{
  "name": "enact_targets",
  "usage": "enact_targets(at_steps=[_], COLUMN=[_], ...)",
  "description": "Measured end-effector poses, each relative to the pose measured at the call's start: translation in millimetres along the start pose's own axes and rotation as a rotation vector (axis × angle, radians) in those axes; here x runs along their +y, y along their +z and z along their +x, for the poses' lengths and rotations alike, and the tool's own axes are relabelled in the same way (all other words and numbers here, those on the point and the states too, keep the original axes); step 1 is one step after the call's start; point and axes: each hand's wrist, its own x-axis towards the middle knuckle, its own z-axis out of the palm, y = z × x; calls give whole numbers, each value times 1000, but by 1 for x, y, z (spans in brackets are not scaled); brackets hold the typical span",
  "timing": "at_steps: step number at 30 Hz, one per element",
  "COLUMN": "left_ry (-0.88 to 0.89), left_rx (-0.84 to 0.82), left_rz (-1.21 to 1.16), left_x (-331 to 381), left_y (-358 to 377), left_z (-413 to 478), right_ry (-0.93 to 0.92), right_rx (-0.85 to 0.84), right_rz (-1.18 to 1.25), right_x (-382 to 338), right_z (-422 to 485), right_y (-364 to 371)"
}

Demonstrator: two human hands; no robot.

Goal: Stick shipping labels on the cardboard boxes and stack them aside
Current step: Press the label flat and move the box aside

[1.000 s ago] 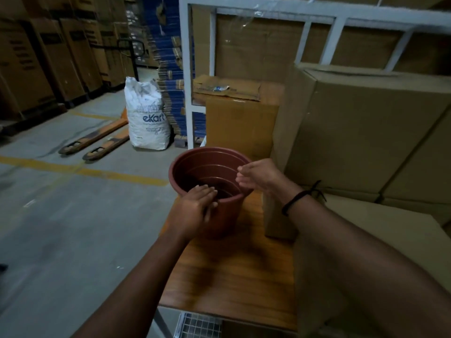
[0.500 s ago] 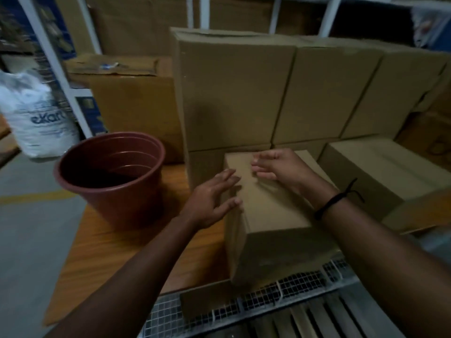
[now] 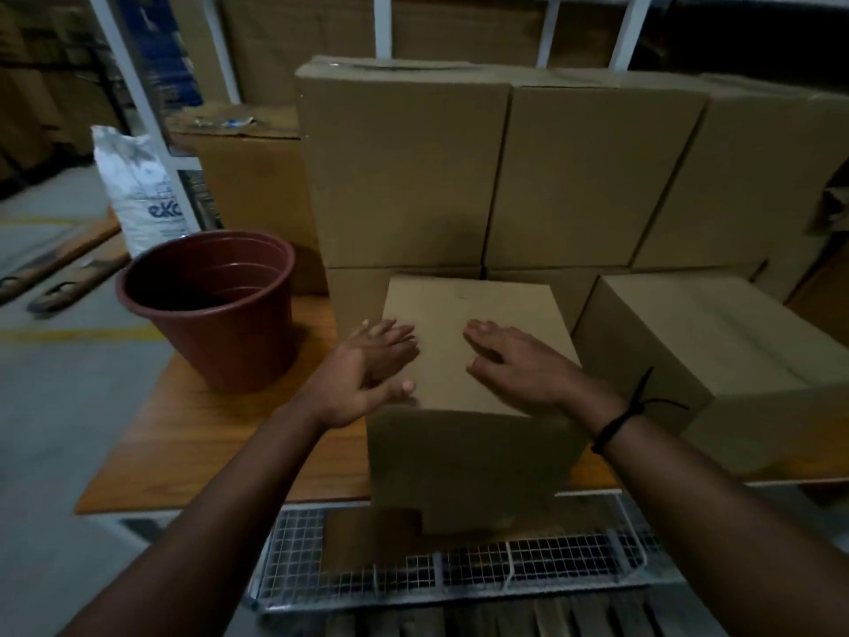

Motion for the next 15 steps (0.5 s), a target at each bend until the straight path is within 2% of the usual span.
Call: enact_targets(at_steps=[5,10,12,15], left_ry=[-53,-89,-75,-87], left_rx=[-15,-6,10,-1], left_rz=[137,18,-2,-4], left_x=[18,21,18,16], left_y=[7,2,5,6], left_z=[-16,-13,-14,-13], right_ry=[-158,-308,-296,-182], right_rx=[-93,-215,-240,-217], right_rz=[-173,-142,-119,-153], right_x=[0,32,45,55], right_z=[-6,-23,-29,-21], right_y=[0,-7,-15,-29])
